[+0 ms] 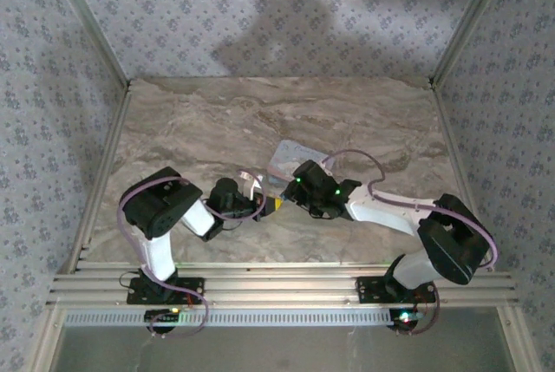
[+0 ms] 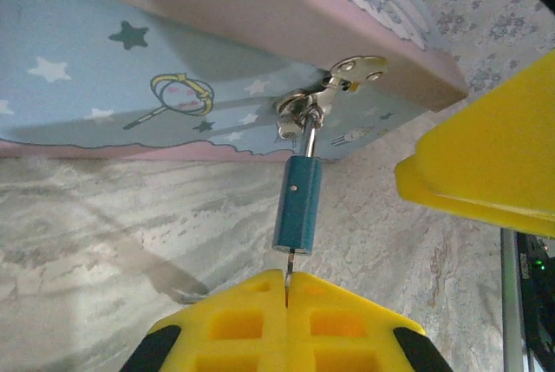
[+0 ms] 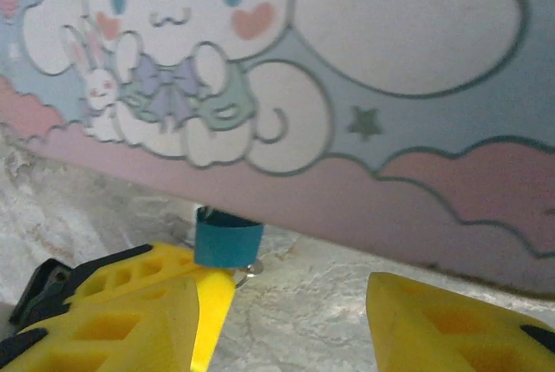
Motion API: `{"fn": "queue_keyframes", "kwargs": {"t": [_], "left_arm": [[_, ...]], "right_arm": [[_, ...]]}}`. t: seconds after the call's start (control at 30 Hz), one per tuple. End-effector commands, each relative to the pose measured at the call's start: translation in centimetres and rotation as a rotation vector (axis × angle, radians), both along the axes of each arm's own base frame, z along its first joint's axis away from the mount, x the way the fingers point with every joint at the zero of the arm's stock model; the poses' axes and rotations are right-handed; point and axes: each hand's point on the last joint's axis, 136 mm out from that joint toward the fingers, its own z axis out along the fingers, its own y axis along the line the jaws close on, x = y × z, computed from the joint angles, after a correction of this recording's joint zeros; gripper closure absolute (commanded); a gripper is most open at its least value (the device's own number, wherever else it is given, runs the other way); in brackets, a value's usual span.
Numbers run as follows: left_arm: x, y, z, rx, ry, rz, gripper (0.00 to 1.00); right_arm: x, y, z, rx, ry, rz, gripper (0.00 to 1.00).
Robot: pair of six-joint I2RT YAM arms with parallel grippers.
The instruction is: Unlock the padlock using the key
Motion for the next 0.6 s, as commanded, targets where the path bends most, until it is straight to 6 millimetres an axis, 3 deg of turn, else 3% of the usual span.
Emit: {"fn": "queue_keyframes", "kwargs": {"t": [0.0, 0.17, 0.57], "left_arm": [[-0.9, 0.2, -0.6, 0.046, 0.036, -0.012, 1.0], [-1.6, -0.1, -0.1, 0.072, 0.042, -0.03, 1.0], [-1.1, -0.3, 0.7, 0.069, 0.065, -0.01, 1.0]], "right_arm": [[1.6, 0.4, 1.1, 0.07, -0.094, -0.102, 0.46], [1.5, 0.7, 0.4, 0.079, -0.093, -0.106, 0.45], [1.2, 2.8, -1.2, 0.087, -0.043, -0.07, 0.45]]}}
